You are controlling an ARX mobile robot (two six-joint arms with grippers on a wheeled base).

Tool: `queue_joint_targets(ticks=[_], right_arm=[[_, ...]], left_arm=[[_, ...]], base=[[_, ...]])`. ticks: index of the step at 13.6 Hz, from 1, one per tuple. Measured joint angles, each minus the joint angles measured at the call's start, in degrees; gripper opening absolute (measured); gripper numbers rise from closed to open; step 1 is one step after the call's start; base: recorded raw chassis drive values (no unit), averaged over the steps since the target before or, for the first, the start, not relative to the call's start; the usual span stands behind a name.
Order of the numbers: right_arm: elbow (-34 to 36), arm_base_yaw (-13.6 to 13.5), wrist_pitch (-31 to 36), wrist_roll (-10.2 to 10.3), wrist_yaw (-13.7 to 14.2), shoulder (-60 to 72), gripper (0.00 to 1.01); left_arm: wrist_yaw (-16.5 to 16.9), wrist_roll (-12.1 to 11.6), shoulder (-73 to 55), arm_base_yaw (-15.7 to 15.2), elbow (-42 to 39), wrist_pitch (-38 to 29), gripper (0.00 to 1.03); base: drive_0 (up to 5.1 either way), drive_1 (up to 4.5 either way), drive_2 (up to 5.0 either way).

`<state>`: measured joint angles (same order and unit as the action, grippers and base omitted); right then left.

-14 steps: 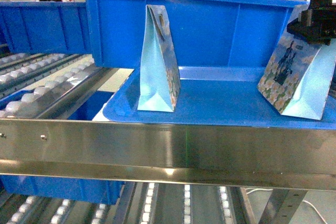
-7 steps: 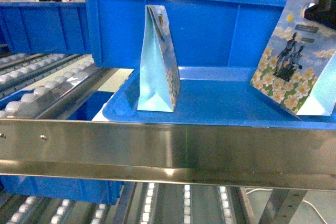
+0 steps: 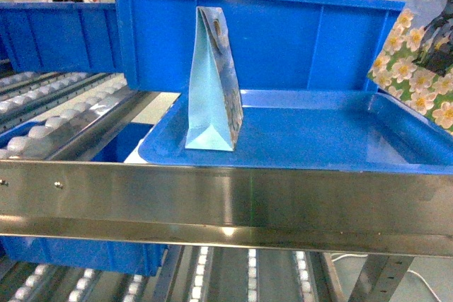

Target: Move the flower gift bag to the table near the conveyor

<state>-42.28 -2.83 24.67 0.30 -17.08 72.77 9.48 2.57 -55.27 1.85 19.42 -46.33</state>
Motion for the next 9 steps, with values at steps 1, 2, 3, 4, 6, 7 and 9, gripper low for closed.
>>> queue_joint_targets(ticks=[1,2,3,4,6,7,9], right_arm=[[2.19,0.87,-0.13,0.17,-0.57,-3.54,0.03],[4.39,1.88,-0.22,0.35,-0.9,-6.93,0.03],[6.69,3.08,-1.25,0.28,-1.2,-10.86,0.03],[8.74,4.55,-1.86,0.37,-1.79,-14.29,0.03],[12.66,5.4,-3.13,1.11,-2.4,-20.65,0.03],[14.58,4.33,-4.09,1.18,-1.75,-23.5,0.03],[17.33,1.9,-6.03,1.18,0.37,-27.56,0.03]], left_arm=[[0.0,0.0,0.0,0.0,0.0,0.0,0.98],[-0.02,0.0,0.0,0.0,0.0,0.0,0.98],[0.0,0.0,0.0,0.0,0.0,0.02,0.98],[0.0,-0.02,0.0,0.0,0.0,0.0,0.98],[0.0,-0.02,0.0,0.0,0.0,0.02,0.98],[0.0,-0.02,0.0,0.0,0.0,0.0,0.98],[0.0,0.0,0.0,0.0,0.0,0.0,0.98]], base=[[0.0,0.0,0.0],[0.0,0.0,0.0],[0.0,0.0,0.0],[0.0,0.0,0.0],[0.0,0.0,0.0],[0.0,0.0,0.0],[0.0,0.0,0.0]])
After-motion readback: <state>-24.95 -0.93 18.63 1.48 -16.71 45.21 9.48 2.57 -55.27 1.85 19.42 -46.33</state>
